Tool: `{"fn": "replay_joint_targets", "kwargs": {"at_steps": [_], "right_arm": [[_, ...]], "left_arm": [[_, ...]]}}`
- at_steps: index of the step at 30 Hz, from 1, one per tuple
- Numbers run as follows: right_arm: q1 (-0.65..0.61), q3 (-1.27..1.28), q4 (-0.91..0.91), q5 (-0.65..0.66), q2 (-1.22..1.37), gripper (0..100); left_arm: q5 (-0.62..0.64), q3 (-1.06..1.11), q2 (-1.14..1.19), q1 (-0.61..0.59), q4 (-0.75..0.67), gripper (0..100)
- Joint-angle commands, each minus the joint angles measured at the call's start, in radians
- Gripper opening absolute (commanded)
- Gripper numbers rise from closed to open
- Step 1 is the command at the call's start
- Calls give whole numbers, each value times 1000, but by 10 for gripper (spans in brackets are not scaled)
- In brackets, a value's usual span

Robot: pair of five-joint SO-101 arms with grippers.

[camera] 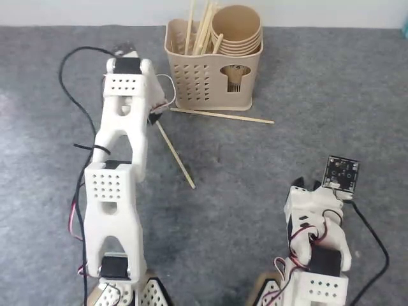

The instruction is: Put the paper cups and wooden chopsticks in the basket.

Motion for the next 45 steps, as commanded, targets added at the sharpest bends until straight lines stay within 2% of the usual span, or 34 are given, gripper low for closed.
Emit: {"fn": "replay_joint_targets", "kwargs": {"at_steps": [1,6,8,12,18,23,27,30,38,45], "right_arm": [[-10,-11,-19,-9,-15,118],[-10,-11,-19,-9,-15,118],[-10,-11,-19,-9,-15,118],[-7,-11,-19,-8,-15,118],[-5,-11,-18,-8,-15,118],[-5,-11,-18,-8,-15,118],[-4,-11,-18,-8,-15,118],[-4,-11,-18,-8,-15,118],[-4,-11,-18,-8,-15,118],[-4,-11,-18,-8,-15,118]], "left_arm": [[-21,48,-80,-5,-48,29],[-31,93,-86,-2,-40,209],[-31,96,-78,-3,-37,241],[-29,153,-78,-2,-77,208],[-29,323,-78,-2,-222,109],[-31,349,-91,-2,-247,13],[-37,332,-149,8,-198,12],[-95,309,-235,18,-130,12],[-133,338,-427,14,-124,12],[-308,143,-603,64,-143,12]]}}
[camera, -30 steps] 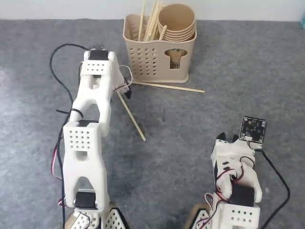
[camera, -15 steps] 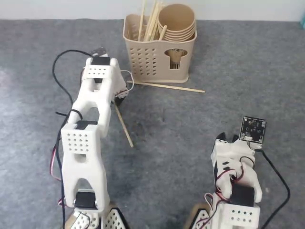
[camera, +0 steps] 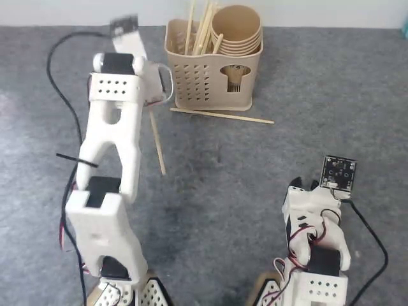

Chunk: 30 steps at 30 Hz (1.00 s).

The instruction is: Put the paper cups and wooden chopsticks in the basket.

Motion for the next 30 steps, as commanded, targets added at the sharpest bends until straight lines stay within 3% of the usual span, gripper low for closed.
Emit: {"fn": "replay_joint_targets", "kwargs": {"at_steps": [1,7,13,23,30], "right_arm": [[1,-11,-18,-6,-15,118],[1,-9,-18,-6,-15,118],[1,-9,-19,-6,-15,118],[1,-9,-16,-6,-15,118],[-1,21,-62,-6,-15,118]], "left_arm": [[-101,-154,-143,21,-28,12],[-212,-275,-198,14,-176,12],[-222,-289,-190,40,-422,12],[-222,-151,-190,86,-876,12],[-227,-27,-190,104,-1060,12]]}}
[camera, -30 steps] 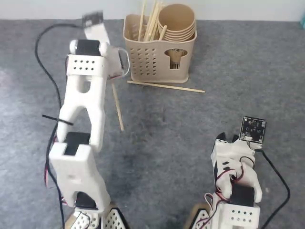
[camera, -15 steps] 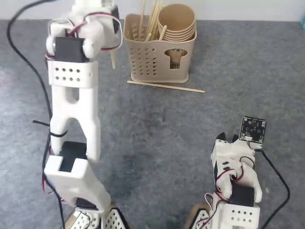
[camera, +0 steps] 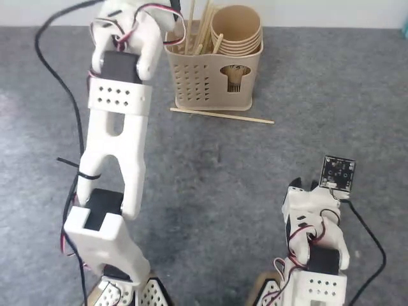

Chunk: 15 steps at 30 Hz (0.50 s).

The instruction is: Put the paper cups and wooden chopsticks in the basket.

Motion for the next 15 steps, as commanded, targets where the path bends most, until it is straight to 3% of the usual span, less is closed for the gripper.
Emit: {"fn": "replay_joint_targets", "kwargs": {"at_steps": [1,11,15], "right_arm": [[-4,-6,-30,-6,-15,118],[-8,-6,-27,-6,-15,118],[-7,-6,-27,-6,-15,118]], "left_arm": [[-15,33,-52,9,-83,12],[-20,179,-51,20,-143,13],[-114,182,-51,20,-138,13]]}}
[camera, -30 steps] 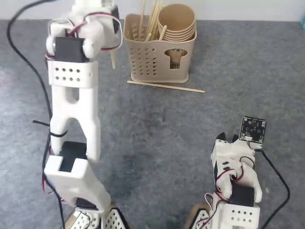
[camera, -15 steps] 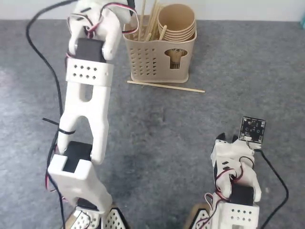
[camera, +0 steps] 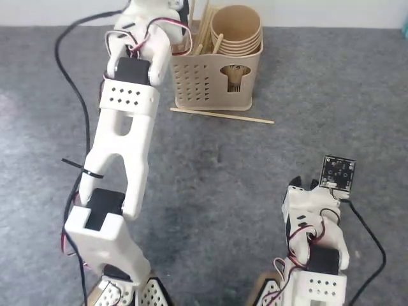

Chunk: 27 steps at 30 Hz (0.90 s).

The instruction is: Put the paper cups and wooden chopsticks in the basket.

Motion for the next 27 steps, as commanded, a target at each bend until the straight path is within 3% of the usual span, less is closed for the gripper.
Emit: {"fn": "replay_joint_targets", "kwargs": {"at_steps": [1,8,16,21,25,27], "right_arm": [[-4,-6,-22,-6,-15,118],[-5,-6,-24,-6,-15,118],[-1,-6,-25,-6,-15,118],[1,-11,-22,2,-15,118],[1,-12,-18,167,-15,118],[1,-14,-8,176,-13,118]], "left_arm": [[-78,-7,-51,9,-17,21],[-87,-22,-61,2,150,270],[-87,-136,-63,-2,301,290],[-95,-378,-63,-2,651,290],[-95,-591,-61,-2,994,290],[-95,-670,-61,-2,1126,290]]}}
